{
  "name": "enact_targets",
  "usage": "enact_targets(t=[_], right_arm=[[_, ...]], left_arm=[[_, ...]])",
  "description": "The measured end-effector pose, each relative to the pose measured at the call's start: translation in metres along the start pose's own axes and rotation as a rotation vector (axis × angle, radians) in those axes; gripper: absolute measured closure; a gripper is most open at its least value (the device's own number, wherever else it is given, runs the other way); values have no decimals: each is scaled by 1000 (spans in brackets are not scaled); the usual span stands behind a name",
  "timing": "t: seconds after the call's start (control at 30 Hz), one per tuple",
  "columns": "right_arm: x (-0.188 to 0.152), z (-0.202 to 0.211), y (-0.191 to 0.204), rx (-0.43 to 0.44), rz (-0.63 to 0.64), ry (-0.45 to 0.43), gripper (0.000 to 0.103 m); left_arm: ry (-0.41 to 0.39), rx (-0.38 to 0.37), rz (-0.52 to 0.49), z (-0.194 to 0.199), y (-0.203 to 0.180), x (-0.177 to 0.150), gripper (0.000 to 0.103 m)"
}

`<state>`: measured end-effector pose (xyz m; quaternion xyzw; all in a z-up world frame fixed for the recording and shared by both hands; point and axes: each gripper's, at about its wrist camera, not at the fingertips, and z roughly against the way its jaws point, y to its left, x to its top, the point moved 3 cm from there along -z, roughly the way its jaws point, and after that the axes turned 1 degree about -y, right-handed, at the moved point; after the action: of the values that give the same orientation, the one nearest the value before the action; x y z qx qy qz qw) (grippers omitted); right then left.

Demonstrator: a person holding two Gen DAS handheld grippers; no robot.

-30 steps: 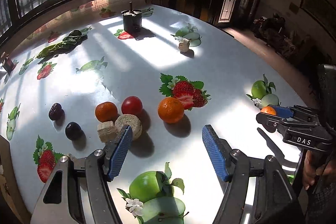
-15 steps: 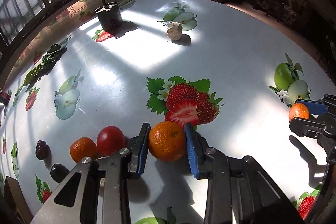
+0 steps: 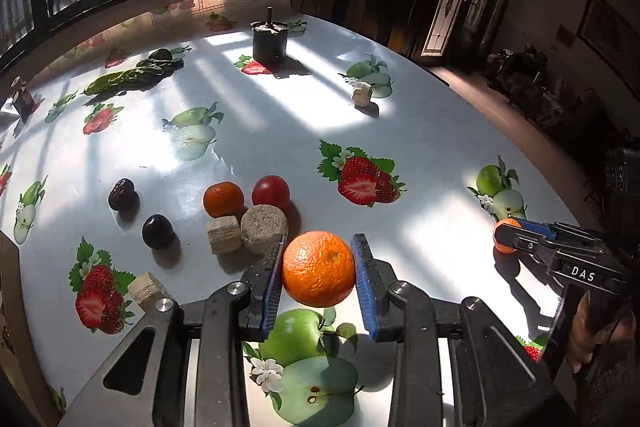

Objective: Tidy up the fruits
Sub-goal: 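Grasp an orange with the left tool while the right tool grasps another orange, then carry both oranges into the box and open both tools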

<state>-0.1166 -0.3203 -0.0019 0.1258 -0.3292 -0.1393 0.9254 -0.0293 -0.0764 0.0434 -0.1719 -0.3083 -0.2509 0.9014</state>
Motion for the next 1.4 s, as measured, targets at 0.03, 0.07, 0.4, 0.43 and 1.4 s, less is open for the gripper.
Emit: enact_targets(t=[0.03,0.07,0.4,0.43,1.4], right_arm=[[0,2,4,9,7,-9,68],[-1,5,9,21,16,-21,68],[-8,0,87,127,121,3,68],[-9,-1,98,140,139,8,68],[-98,-105,492,399,831,167,68]], left_arm=[[-12,-3,30,9,8,-4,71],[-29,-6,62,19,16,-9,71],[-172,123,340,103,116,-65,71],[-179,143,356,109,124,-70,71],[43,537,640,173,351,-160,71]])
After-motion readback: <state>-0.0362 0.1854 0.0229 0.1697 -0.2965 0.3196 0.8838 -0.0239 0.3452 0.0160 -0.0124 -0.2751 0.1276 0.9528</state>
